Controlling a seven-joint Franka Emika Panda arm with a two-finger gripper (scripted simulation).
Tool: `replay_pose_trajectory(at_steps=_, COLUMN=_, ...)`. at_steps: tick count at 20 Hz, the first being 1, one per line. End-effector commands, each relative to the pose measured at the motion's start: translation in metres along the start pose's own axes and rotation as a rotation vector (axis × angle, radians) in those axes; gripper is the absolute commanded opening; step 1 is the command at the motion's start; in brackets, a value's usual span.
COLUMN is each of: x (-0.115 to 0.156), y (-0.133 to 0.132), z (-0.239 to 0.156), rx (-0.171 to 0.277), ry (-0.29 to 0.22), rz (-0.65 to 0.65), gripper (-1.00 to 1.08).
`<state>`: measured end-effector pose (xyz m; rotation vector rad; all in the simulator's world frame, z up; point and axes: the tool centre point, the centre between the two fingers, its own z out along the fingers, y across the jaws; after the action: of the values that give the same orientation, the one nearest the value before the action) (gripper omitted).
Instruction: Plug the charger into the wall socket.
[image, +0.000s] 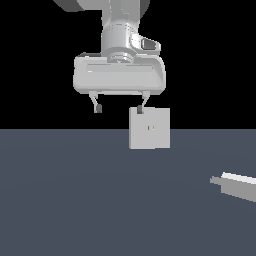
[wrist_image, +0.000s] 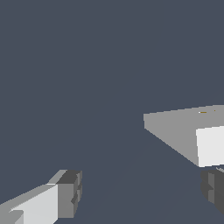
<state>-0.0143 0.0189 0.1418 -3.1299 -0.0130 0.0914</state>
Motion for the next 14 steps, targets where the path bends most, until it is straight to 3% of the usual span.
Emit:
replay_pose_trajectory(at_steps=1, x=0.0, y=0.0, z=0.0, rx=0.0, ry=0.0, rz=0.0, gripper=1.0)
replay_pose_trajectory(at_steps=14, x=-0.018, y=0.015, z=0.008, rx=-0.001, ry=0.012, rz=-0.088, gripper=1.0)
